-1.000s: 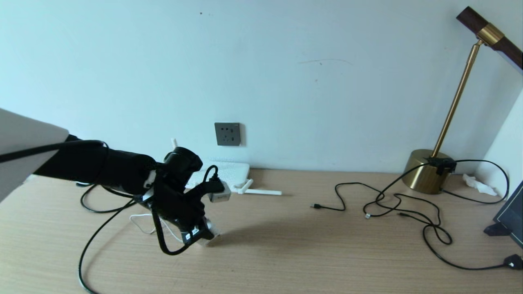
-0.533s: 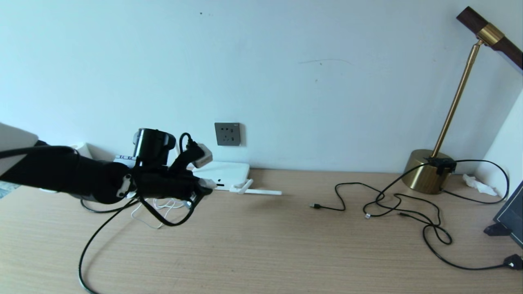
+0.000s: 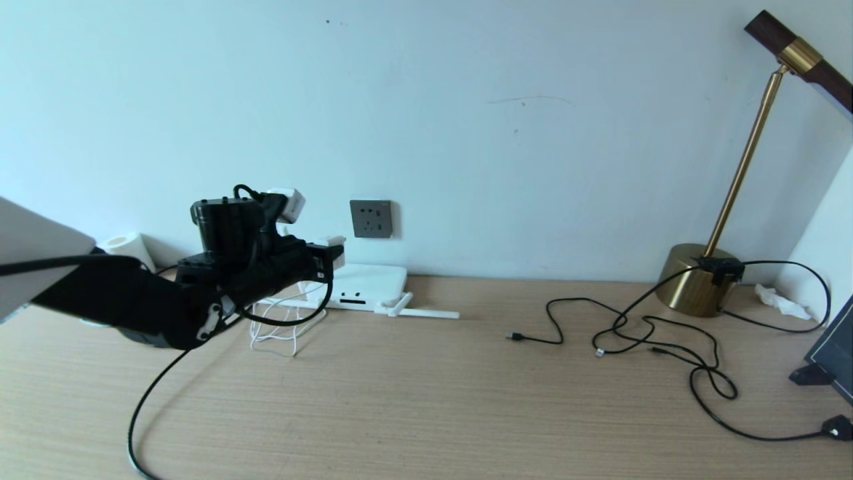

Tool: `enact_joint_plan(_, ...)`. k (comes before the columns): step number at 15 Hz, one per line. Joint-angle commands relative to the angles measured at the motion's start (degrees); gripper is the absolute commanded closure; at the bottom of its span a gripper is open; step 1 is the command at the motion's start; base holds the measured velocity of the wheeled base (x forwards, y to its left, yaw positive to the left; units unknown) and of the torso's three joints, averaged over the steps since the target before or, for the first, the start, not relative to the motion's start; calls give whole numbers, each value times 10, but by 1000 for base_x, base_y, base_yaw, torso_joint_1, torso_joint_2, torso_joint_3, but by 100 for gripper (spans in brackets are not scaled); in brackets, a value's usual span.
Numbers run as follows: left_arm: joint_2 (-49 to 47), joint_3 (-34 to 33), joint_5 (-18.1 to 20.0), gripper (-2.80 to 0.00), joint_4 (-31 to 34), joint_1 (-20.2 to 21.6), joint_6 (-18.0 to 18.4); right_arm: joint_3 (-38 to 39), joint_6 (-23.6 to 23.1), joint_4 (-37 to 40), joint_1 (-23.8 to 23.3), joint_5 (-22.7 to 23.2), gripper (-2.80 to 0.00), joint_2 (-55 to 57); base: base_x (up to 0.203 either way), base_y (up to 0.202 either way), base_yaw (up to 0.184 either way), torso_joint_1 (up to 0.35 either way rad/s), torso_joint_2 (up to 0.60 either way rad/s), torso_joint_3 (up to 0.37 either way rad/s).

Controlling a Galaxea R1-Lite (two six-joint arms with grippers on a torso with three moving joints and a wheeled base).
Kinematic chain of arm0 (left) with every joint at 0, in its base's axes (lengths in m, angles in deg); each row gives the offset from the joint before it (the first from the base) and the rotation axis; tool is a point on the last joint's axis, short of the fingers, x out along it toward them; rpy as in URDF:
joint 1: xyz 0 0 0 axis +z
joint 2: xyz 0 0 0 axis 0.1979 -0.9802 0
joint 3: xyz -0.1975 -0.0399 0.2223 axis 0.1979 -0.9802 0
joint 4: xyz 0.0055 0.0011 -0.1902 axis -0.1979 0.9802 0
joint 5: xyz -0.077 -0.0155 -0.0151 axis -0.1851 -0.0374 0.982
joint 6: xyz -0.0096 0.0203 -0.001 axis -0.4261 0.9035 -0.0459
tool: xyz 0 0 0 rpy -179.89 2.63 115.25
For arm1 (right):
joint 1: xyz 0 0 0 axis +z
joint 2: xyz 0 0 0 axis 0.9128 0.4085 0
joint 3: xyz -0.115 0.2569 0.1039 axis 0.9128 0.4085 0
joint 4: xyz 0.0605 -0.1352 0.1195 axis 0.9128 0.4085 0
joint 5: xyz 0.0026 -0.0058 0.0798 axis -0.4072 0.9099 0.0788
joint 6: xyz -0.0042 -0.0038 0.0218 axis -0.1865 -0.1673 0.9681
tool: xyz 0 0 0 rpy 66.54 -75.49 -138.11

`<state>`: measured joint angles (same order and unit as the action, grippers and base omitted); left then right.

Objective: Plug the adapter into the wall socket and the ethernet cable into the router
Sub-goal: Pick up plug, then align plug and socket

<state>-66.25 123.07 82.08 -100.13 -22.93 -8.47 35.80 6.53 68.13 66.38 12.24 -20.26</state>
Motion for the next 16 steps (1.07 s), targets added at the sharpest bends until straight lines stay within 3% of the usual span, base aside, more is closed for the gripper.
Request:
enact_joint_plan(1, 22, 6, 28, 0, 10, -2, -76, 6, 0, 0, 0, 0, 0, 0, 0, 0, 0, 0, 0, 0)
enact_joint_plan(2, 30, 16, 54, 0, 28, 2, -90, 6, 0, 0, 0, 0, 0, 0, 0, 0, 0, 0, 0, 0)
enact_joint_plan(3, 23, 15, 47, 0, 24, 3, -86, 6, 0, 0, 0, 0, 0, 0, 0, 0, 0, 0, 0, 0)
enact_joint_plan(6, -12, 11, -38, 0, -67, -13, -75, 6, 0, 0, 0, 0, 0, 0, 0, 0, 0, 0, 0, 0)
enact_joint_plan(7, -27, 2, -51, 0, -116, -16, -70, 6, 0, 0, 0, 0, 0, 0, 0, 0, 0, 0, 0, 0)
enact_joint_plan(9, -55, -30, -82, 0, -190, -20, -11, 6, 0, 0, 0, 0, 0, 0, 0, 0, 0, 0, 0, 0)
enact_joint_plan(12, -106, -38, -111, 0, -299, -39, 10, 6, 0, 0, 0, 0, 0, 0, 0, 0, 0, 0, 0, 0)
enact_joint_plan(14, -133, -33, -142, 0, -326, -65, 14, 6, 0, 0, 0, 0, 0, 0, 0, 0, 0, 0, 0, 0)
enact_joint_plan(16, -154, -18, -145, 0, -331, -72, 15, 6, 0, 0, 0, 0, 0, 0, 0, 0, 0, 0, 0, 0)
